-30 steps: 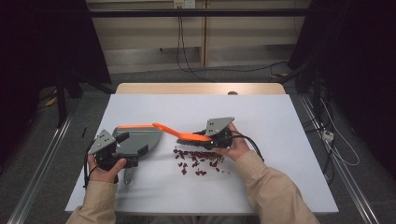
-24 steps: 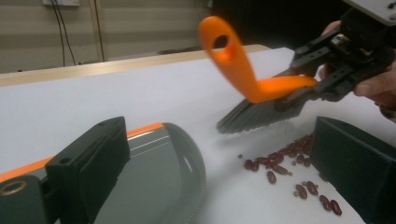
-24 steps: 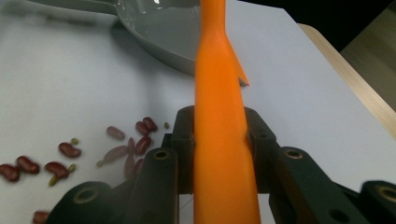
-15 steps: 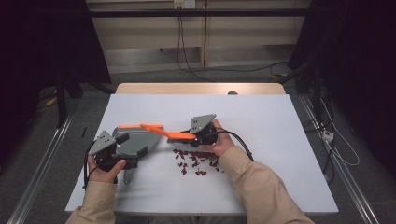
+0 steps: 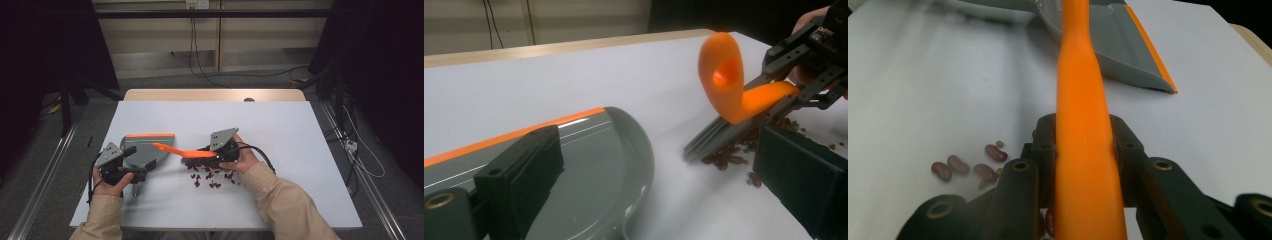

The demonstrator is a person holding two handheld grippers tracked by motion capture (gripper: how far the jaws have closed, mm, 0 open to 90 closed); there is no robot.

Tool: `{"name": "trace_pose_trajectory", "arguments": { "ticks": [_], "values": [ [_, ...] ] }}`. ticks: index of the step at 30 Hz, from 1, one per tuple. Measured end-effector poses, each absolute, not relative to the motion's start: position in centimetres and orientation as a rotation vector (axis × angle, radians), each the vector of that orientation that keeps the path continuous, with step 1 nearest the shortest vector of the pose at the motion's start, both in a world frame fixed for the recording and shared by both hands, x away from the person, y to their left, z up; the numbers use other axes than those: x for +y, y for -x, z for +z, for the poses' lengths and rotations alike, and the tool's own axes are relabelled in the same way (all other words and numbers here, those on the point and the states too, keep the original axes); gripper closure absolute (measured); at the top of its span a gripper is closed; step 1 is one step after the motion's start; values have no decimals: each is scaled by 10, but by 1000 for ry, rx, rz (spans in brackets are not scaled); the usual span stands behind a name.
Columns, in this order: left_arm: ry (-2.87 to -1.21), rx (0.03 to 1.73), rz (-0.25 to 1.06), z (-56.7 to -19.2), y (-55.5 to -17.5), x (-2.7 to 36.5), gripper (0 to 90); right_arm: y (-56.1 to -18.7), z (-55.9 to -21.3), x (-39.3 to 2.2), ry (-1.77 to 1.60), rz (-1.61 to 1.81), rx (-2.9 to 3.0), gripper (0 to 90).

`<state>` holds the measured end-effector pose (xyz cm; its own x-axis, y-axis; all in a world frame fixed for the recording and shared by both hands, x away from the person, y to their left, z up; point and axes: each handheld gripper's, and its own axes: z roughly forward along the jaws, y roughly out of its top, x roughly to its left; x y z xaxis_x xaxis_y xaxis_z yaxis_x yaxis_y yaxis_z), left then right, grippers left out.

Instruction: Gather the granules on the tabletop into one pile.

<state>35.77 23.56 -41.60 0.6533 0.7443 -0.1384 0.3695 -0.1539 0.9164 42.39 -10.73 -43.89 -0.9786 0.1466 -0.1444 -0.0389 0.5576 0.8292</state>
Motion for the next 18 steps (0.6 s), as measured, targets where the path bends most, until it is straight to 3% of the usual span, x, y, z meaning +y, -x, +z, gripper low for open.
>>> {"name": "trace_pose_trajectory", "arguments": {
  "ticks": [18],
  "values": [
    [-1776, 884, 422, -417, -358, 231, 57, -423, -422, -132, -315, 1432, 2465, 713]
  ]
}}
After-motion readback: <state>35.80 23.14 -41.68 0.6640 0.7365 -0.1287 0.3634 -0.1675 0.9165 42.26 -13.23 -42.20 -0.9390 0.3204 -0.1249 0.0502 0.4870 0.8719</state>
